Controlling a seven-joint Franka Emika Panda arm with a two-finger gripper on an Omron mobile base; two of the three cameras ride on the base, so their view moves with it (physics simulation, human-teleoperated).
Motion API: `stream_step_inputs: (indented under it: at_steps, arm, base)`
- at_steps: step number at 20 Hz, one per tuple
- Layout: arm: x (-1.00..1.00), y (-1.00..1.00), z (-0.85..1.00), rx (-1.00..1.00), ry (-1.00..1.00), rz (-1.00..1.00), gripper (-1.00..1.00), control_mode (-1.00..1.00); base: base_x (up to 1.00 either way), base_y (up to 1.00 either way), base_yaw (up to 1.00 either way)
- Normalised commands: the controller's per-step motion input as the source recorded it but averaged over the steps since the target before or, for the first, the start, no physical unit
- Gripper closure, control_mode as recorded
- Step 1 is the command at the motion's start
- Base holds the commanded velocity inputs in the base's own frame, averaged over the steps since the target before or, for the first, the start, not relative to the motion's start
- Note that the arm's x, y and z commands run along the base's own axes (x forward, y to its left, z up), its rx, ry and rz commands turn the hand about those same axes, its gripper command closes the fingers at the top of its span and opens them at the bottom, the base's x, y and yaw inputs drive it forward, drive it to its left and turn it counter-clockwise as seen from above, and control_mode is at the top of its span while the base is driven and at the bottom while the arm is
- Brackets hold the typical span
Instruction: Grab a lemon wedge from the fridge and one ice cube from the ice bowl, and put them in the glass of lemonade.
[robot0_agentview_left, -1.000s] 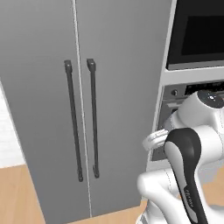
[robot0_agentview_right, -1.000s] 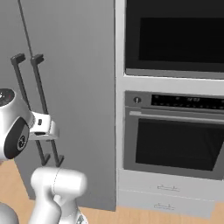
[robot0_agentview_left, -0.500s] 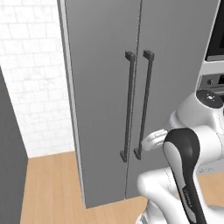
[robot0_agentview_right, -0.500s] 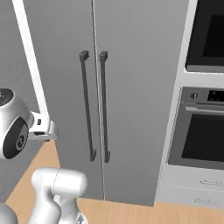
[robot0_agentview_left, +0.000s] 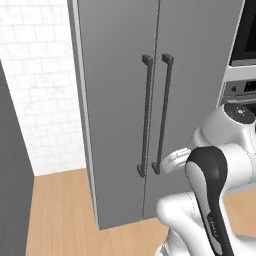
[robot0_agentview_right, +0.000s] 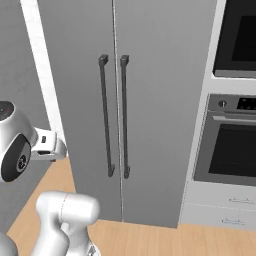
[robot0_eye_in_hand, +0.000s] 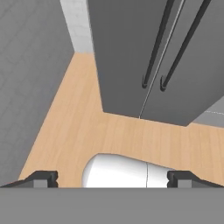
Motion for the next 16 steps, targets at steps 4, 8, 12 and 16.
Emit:
stream_step_inputs:
  at_steps: [4, 8, 12, 16]
  arm:
    - [0.0, 0.0, 0.0, 0.0, 0.0, 0.0, -1.0, 1.0]
    - [0.0, 0.0, 0.0, 0.0, 0.0, 0.0, -1.0, 1.0]
    - [0.0, 0.0, 0.0, 0.0, 0.0, 0.0, -1.0, 1.0]
    - [0.0, 0.0, 0.0, 0.0, 0.0, 0.0, -1.0, -1.0]
  base:
    - [0.01, -0.6, 0.02]
    - [0.0, -0.41, 0.02]
    - [0.0, 0.0, 0.0]
    - [0.0, 0.0, 0.0]
